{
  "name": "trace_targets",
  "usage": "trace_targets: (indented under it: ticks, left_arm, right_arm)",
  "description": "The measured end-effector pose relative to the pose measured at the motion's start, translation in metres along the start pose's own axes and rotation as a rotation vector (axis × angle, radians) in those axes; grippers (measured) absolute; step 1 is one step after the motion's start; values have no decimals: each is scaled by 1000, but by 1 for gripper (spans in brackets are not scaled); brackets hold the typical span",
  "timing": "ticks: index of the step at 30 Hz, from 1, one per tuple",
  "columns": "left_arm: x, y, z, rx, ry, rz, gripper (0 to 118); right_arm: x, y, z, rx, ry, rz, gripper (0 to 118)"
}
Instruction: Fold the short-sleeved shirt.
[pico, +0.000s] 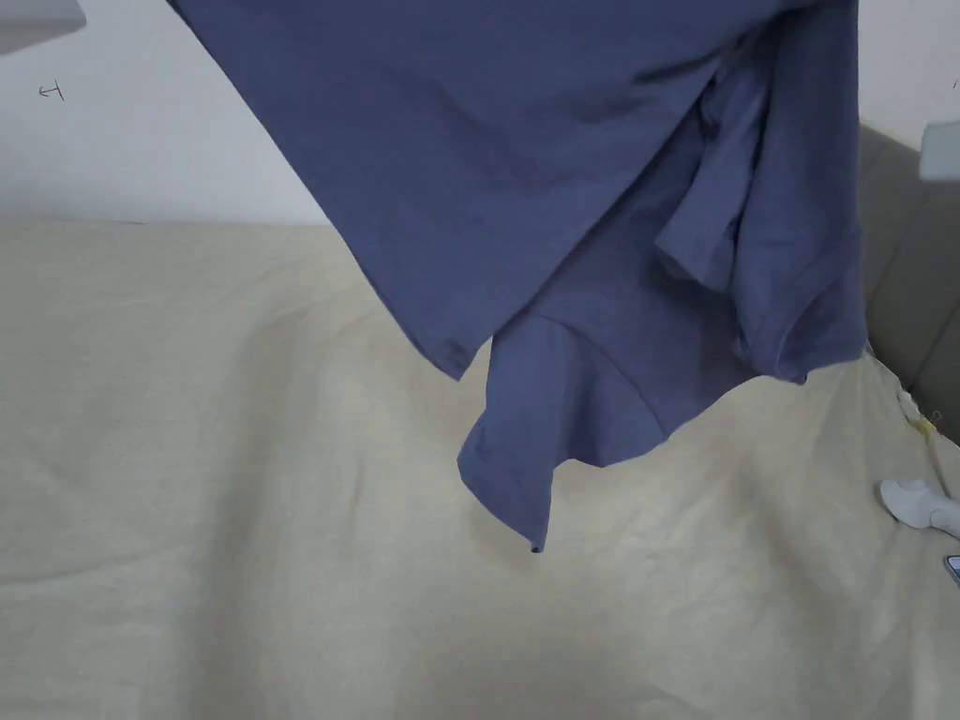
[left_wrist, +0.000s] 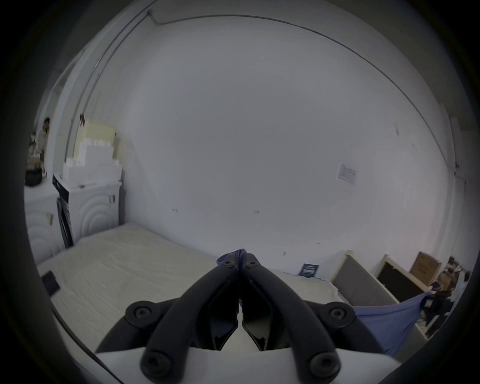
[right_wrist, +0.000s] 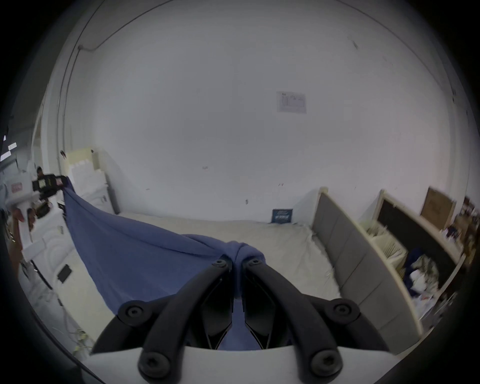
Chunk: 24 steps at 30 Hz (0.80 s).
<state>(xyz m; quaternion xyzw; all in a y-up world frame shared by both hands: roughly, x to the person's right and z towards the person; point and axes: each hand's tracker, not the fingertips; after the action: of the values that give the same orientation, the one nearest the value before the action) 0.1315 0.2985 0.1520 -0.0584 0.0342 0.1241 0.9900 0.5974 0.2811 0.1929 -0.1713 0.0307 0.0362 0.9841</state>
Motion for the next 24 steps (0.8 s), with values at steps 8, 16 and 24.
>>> trace_targets:
  ticks: [8,16,24]
  left_arm:
    - [15,22,-92,36,80,-42,0]
    - [31,-9,-185,66,108,-101,0]
    - [33,-113,-253,-102,114,-177,0]
  right_arm:
    - [-22,51,-79,59,-134,58,4]
    - [-21,55,-173,85,-226,84,4]
    - [-6,-27,-264,-48,-249,144,4]
